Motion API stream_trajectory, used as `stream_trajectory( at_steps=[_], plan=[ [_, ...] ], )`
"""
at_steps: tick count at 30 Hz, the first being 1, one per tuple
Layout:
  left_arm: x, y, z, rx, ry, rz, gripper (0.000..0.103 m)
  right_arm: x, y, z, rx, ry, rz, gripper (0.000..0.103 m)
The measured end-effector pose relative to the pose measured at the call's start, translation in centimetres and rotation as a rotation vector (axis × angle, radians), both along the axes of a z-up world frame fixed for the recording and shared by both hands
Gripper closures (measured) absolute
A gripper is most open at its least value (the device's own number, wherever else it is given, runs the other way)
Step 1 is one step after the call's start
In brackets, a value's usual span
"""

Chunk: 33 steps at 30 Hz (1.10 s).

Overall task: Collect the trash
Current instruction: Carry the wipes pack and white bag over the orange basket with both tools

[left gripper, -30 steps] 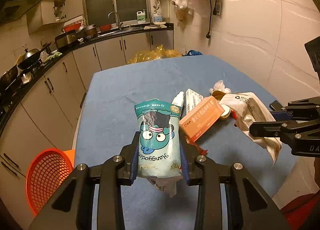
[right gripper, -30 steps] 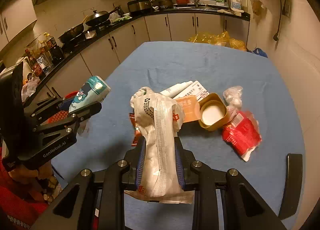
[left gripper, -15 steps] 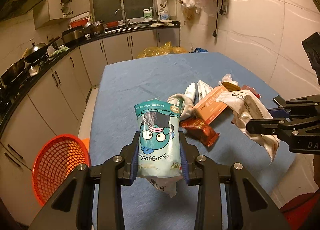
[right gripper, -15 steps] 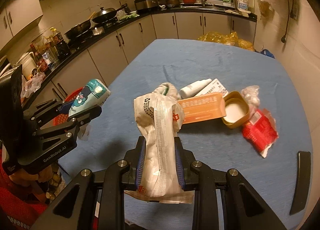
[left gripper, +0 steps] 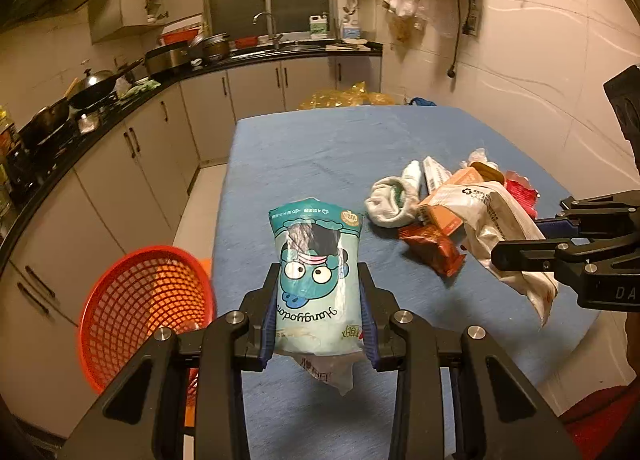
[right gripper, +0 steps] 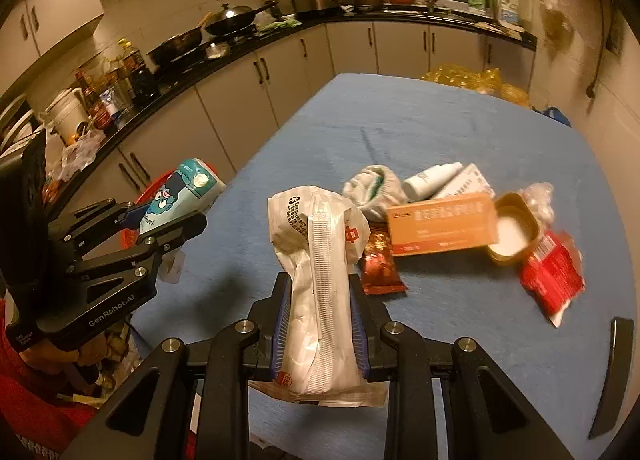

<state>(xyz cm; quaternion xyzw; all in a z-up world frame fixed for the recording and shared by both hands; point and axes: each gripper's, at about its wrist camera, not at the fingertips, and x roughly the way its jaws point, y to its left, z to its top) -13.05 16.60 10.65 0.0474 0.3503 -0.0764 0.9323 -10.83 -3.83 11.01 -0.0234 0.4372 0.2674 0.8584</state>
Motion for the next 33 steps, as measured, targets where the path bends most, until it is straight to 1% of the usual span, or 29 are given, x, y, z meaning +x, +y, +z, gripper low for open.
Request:
stream_trajectory(
  at_steps=[12,21,28,33],
  plan=[
    [-1.5,3.3,0.0,-0.012,-0.001,0.105,0.07,0.5,3.8,0.2,-0.01,-0.009,0.117,0.073],
    [-2.9,5.7,0.0,-0.019,-0.003,0.18,0.07,1.1,6.5,0.3,-0.005,0.0,0.184,0.073],
    [-3.6,7.2,-0.1,-0.02,0.001,0.23,0.07,1.2,8.7,0.3,-0.001,0.012,0.242,0.073],
    [-3.9,8.5,-0.3,-0.025,0.007,0.273,0.069,1.9,10.5,0.4,0.013,0.036,0.274,0.073]
  ],
)
